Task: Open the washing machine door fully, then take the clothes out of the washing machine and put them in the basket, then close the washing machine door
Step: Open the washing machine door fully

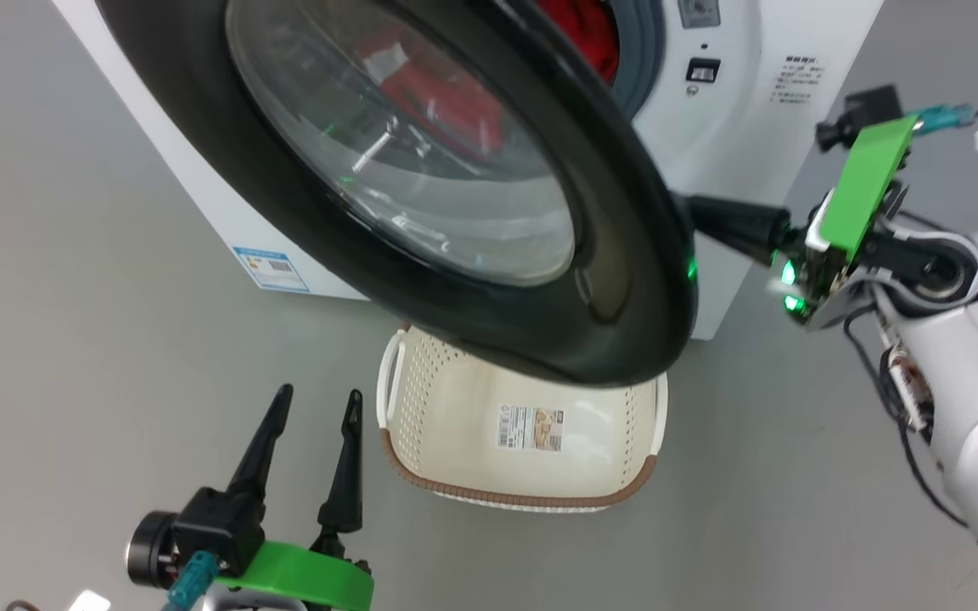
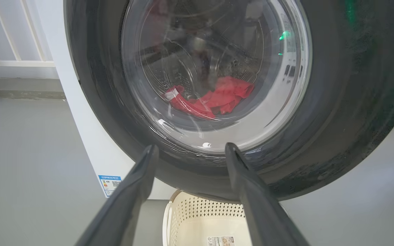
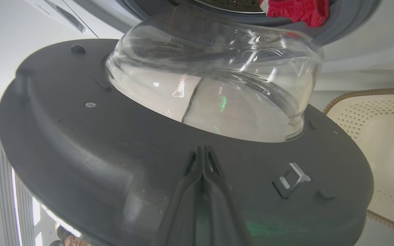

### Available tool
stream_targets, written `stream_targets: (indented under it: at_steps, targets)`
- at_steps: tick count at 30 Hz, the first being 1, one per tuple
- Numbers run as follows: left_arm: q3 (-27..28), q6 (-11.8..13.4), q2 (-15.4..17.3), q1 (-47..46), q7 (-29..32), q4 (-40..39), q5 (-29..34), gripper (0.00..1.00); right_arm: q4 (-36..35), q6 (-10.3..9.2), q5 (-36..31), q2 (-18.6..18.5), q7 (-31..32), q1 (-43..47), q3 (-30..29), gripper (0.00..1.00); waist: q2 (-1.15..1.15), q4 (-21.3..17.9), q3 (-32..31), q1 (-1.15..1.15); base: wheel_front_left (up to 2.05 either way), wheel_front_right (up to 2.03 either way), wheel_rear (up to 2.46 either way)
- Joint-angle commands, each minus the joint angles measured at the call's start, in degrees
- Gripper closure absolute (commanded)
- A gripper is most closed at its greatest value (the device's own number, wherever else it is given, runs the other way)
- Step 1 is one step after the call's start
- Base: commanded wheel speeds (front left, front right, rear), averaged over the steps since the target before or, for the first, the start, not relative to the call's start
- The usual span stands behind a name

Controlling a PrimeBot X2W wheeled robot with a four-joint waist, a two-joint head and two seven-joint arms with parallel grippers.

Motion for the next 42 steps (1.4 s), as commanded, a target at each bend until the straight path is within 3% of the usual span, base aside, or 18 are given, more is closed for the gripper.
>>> stream_targets:
  at_steps: [1, 22, 42]
  targets:
    - [1.9, 0.6, 0.9, 0.3, -0.7, -1.2, 0.5, 0.0, -3.1, 0.09, -0.4, 1.4, 0.9, 2.3, 0.7, 1.0, 0.0, 0.3, -1.4, 0.0, 0.0, 0.0, 0.0]
    - [1.3, 1.9, 0.9, 4.5, -0.7, -1.8, -0.6, 0.0, -13.9, 0.09, -2.3, 6.0, 2.9, 15.4, 2.3, 1.0, 0.0, 4.5, -6.8, 0.0, 0.0, 0.0, 0.0]
    - [4.1, 2.4, 0.9, 7.3, -0.7, -0.9, -0.6, 0.0, -16.6, 0.09, -4.1, 10.0, 2.5, 21.3, 2.6, 1.0, 0.0, 13.0, -10.8, 0.0, 0.0, 0.0, 0.0]
